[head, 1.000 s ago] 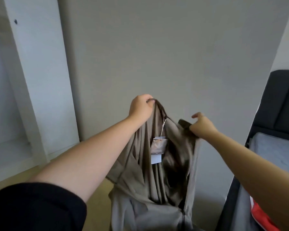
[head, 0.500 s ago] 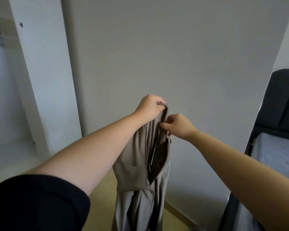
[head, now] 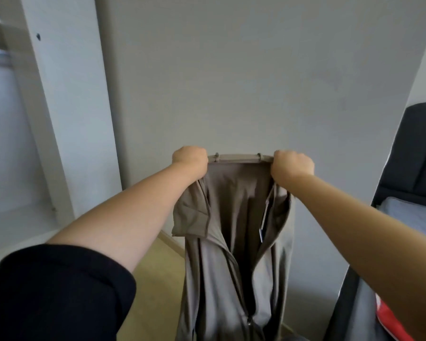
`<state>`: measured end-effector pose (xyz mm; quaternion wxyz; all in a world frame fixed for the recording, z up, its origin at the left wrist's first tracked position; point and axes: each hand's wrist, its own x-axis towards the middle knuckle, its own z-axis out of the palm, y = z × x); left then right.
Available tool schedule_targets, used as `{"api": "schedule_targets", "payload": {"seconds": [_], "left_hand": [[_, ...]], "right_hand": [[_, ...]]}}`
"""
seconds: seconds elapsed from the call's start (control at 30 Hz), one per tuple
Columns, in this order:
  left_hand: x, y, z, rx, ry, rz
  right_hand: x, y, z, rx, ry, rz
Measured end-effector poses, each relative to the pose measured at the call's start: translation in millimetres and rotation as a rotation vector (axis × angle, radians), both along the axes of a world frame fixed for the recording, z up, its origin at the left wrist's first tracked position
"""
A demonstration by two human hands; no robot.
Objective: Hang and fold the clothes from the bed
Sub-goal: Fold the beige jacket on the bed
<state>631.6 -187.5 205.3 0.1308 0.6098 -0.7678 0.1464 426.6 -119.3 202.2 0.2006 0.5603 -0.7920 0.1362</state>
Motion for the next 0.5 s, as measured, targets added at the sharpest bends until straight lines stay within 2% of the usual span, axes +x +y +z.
{"api": "schedule_targets", "payload": {"seconds": [0.07,0.1,0.17,0.2,0.3,0.4,0.43,0.5], "left_hand": [[-1,-1,-6,0.047,-0.005,0.033],[0,-2,-9,0.006,-0.002,0.021],[5,-6,-14,-0.125,0.091,-0.022],[8,-7,-16,-0.124,0.137,-0.021],[10,-5,-21,0.152,0.198,0.041],[4,-7,-24,0.278,0.44,0.023],[2,-9,-25,0.337,0.517,0.023],[-2,-10,-28,0.584,0.576,0.033]], "right_hand": [[-3,4,1,0.139,0.03,-0.054],[-5,4,-1,0.1,0.056,-0.033],[-16,5,-5,-0.104,0.064,0.031],[-23,6,-3,-0.137,0.025,0.029],[-36,11,0,0.085,-0.193,-0.11],[-37,11,-5,-0.044,-0.367,-0.107],[-36,10,-8,-0.012,-0.446,-0.096],[-35,8,-10,0.14,-0.664,-0.095]]}}
